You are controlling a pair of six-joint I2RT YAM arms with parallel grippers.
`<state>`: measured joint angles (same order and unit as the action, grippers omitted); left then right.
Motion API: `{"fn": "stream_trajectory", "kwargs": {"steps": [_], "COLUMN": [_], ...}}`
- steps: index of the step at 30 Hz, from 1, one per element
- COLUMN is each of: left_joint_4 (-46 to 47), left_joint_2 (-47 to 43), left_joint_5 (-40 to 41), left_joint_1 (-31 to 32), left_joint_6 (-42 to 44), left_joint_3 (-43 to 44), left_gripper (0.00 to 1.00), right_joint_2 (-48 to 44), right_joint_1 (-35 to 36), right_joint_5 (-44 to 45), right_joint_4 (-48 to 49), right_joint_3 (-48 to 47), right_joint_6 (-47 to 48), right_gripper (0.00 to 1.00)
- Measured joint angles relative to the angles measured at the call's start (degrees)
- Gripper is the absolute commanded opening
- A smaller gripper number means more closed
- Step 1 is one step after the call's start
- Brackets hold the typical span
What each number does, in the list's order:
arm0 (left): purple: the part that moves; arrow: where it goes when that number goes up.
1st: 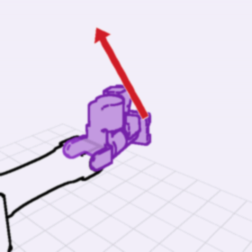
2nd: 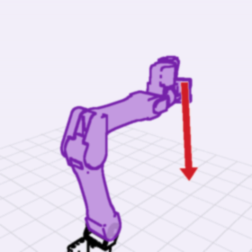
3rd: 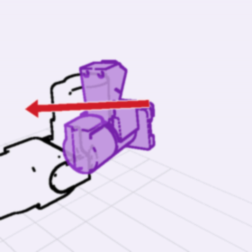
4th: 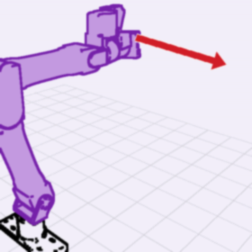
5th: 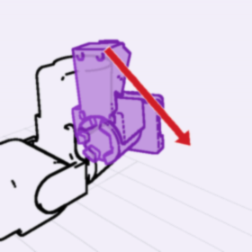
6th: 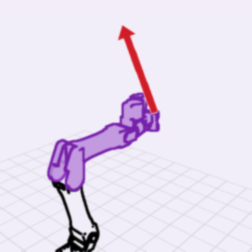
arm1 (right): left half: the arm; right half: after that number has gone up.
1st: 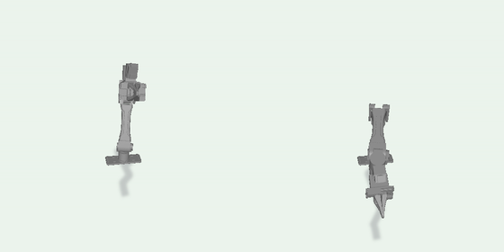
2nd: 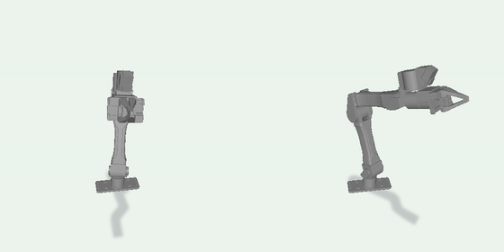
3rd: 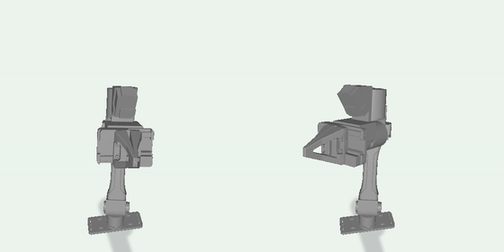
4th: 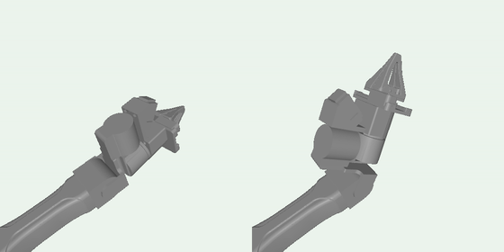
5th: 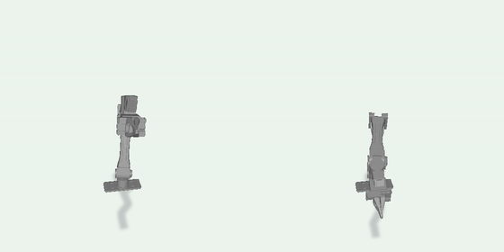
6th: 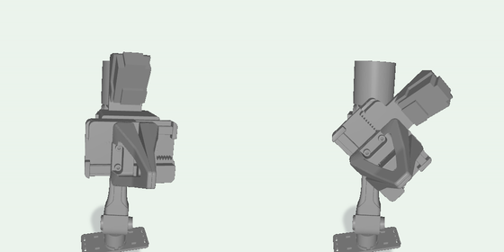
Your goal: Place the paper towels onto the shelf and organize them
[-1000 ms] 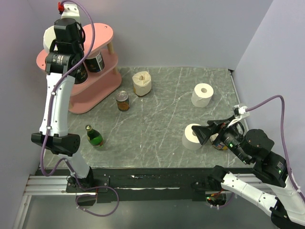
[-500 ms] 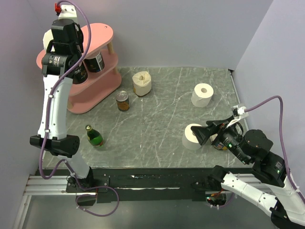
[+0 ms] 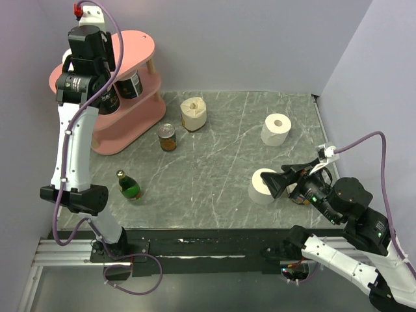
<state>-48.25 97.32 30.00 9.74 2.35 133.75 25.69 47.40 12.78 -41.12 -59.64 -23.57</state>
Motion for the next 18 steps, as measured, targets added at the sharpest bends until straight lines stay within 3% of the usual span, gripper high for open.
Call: {"fn": "stream_trajectory", "kwargs": {"steps": [18], "left_joint_4": [6.05], "left_joint_2": [-0.92], "left_joint_5": [4.37], "left_joint_1": [1.99], "left_joint_6": [4.35], "left_joint_3": [-1.46], "left_gripper": [0.64], "right_joint_2": [-1.09], "right_joint_1": [0.00], "right_joint_5": [0.11], "right_joint_4": [0.00], "right_joint_3": [0.13], "right_joint_6": [-0.02], "right_gripper": [1.00]}}
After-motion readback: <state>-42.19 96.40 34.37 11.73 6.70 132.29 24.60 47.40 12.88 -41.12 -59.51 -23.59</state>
